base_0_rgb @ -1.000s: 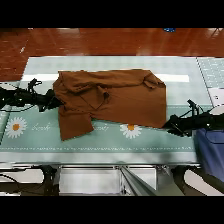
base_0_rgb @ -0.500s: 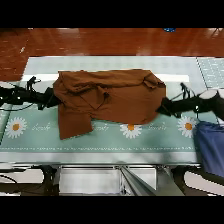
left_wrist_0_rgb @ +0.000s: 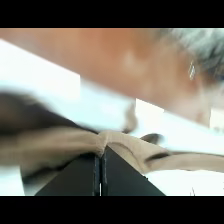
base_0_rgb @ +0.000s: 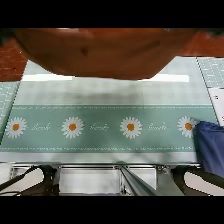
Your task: Fold the shirts.
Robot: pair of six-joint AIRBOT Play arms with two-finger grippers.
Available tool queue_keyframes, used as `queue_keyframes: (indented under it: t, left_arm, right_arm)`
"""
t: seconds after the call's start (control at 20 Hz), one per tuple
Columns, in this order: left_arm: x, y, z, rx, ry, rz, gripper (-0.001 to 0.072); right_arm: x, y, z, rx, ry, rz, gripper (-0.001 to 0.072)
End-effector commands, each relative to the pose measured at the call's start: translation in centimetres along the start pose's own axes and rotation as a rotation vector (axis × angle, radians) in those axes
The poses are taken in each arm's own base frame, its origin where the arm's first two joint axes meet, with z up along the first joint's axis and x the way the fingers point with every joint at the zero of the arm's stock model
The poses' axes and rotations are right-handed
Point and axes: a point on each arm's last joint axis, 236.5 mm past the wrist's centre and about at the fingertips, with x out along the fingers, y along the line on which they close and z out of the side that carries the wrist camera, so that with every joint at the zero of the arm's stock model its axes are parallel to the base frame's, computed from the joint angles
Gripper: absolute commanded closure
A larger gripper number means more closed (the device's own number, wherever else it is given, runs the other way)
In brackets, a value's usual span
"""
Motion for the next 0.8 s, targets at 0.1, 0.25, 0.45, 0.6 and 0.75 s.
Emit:
queue_keyframes:
  t: [0.1,0.25,0.45,0.6,0.75]
  left_arm:
    - [-11.2,-13.8,7.1,0.289,-0.355,-0.043,0.0687]
    - [-16.4,-17.1,6.1,0.459,-0.45,0.091,0.0687]
    - [-23.0,-20.6,3.9,0.677,-0.579,0.33,0.0687]
    - [-26.9,-22.1,2.1,0.746,-0.653,0.481,0.0687]
    - [-28.4,-22.8,0.4,0.779,-0.66,0.533,0.0687]
  right_arm:
    - [-13.8,5.5,4.8,-0.206,-0.253,-0.143,0.0688]
    - [-19.9,6.0,3.2,-0.239,-0.301,-0.269,0.0688]
    - [-25.0,8.9,0.9,-0.26,-0.364,-0.276,0.0688]
    - [-25.7,9.2,-2.4,-0.23,-0.314,-0.275,0.0688]
    - [-24.6,8.2,-6.1,-0.183,-0.185,-0.286,0.0688]
